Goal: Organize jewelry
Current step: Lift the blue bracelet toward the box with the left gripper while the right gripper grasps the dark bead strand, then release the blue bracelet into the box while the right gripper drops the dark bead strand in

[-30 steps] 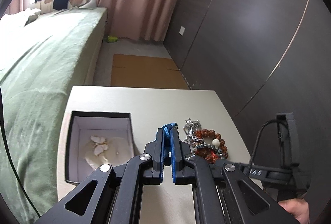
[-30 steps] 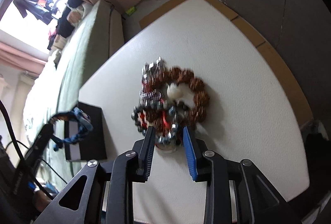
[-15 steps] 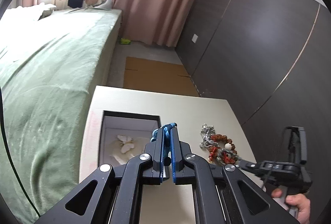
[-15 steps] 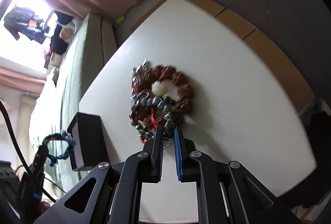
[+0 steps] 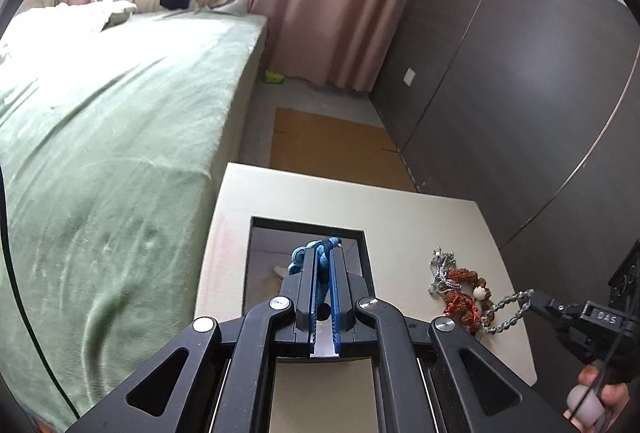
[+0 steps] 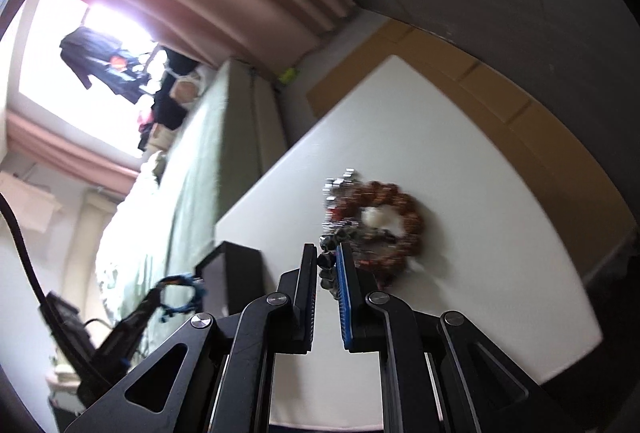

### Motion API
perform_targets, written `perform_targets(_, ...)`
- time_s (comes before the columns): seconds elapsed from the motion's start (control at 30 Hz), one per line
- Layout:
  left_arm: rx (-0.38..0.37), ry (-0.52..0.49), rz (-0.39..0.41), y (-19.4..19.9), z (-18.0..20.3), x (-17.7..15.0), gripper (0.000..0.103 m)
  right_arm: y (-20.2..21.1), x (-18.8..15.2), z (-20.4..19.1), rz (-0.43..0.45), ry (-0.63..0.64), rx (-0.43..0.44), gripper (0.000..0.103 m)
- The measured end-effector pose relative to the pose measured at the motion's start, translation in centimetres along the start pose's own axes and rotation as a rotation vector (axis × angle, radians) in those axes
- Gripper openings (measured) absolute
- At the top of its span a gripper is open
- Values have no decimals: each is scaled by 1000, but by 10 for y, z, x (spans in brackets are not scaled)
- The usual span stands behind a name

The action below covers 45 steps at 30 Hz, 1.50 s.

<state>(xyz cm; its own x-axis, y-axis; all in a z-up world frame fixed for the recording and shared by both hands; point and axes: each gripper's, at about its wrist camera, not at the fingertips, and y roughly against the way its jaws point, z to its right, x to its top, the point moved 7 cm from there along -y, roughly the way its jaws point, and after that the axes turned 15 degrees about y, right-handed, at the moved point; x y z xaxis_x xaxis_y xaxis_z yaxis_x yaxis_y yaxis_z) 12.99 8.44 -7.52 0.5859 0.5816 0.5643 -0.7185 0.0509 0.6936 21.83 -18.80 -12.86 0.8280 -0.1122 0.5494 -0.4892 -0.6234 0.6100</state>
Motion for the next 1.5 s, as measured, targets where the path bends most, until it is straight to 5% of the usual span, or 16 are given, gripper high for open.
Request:
perform_targets(0.4, 71, 105, -127, -42, -18, -5, 6, -12, 1, -24, 1, 55, 43, 11)
perform_targets(0.8, 19, 124, -49, -9, -20, 12, 7, -4, 8, -67, 67, 148, 140, 11)
perform_targets(0.87, 15, 121, -38, -3, -20, 14, 17, -2, 9, -81, 76, 170, 164, 11)
perform_targets(0.93, 7, 130, -14, 4, -23, 18, 62, -2, 9, -96, 79, 195, 192, 11)
perform_targets(1.0, 2, 144, 40, 15, -27, 24, 74, -6, 8, -114, 73, 223, 212, 11)
perform_targets(1.5, -7, 303, 148, 57, -88, 60, 75, -89, -2, -199, -54, 346, 271, 11)
